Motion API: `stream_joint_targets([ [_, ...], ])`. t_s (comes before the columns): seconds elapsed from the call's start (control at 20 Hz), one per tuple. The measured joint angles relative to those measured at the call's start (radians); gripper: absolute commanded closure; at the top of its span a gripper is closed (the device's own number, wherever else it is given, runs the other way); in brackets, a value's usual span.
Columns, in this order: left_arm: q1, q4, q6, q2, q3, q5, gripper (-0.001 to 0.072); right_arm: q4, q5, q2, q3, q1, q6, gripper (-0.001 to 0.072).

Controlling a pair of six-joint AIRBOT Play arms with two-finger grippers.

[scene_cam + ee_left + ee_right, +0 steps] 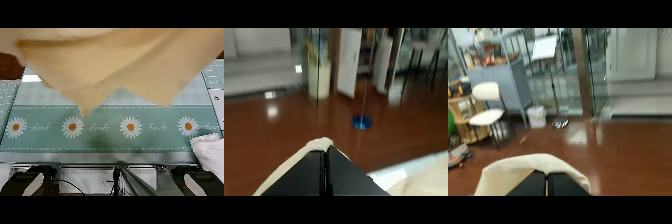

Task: Fold the shirts.

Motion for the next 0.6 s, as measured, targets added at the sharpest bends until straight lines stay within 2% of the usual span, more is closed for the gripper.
stream_joint_targets([
  [0.2, 0.000, 0.079, -0.076, 0.079, 0.019, -0.022, 0.0681, -0.151, 0.099, 0.005, 0.150, 0.000, 0.073, 0.0697],
  [0.35, 0.000, 0.116, -0.144, 0.104, 0.021, -0.122, 0.0681, -0.281, 0.268, 0.012, 0.197, 0.000, 0.113, 0.0697],
  [0.6, 0.000, 0.134, -0.229, 0.113, -0.065, -0.293, 0.0681, -0.368, 0.575, -0.066, 0.218, 0.000, 0.129, 0.0697],
])
